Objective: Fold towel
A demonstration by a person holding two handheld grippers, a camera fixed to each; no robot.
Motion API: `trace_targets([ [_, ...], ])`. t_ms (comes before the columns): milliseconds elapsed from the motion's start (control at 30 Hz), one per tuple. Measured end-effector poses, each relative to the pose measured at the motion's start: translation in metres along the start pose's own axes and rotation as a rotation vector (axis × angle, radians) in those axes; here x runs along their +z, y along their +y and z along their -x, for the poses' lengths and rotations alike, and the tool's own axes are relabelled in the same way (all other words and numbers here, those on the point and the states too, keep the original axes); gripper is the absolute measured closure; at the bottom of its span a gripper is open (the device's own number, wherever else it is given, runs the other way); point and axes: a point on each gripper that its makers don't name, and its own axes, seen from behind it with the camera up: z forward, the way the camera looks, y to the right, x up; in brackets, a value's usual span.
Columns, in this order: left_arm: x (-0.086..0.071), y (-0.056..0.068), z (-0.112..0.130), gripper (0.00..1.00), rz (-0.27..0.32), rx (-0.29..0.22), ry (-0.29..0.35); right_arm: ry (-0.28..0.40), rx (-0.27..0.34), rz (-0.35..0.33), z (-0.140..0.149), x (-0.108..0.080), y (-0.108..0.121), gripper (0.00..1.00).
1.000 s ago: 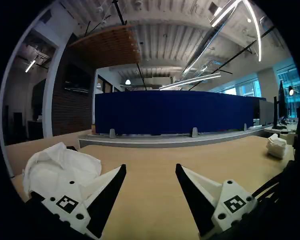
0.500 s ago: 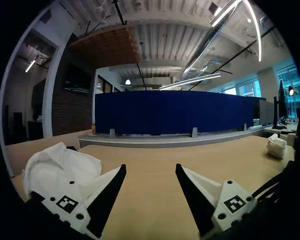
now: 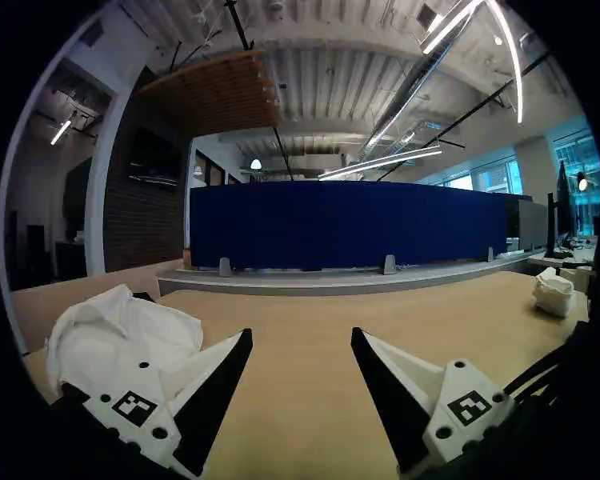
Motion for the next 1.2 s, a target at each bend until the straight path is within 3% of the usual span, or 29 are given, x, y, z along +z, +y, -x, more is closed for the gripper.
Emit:
trace_targets([
  [1200, 0.0014, -0.0030, 0.0011, 0.08, 0.000, -0.003, -0.001, 0.000, -0.001, 0.000, 0.0017, 0.0021, 0.0007, 0.00],
])
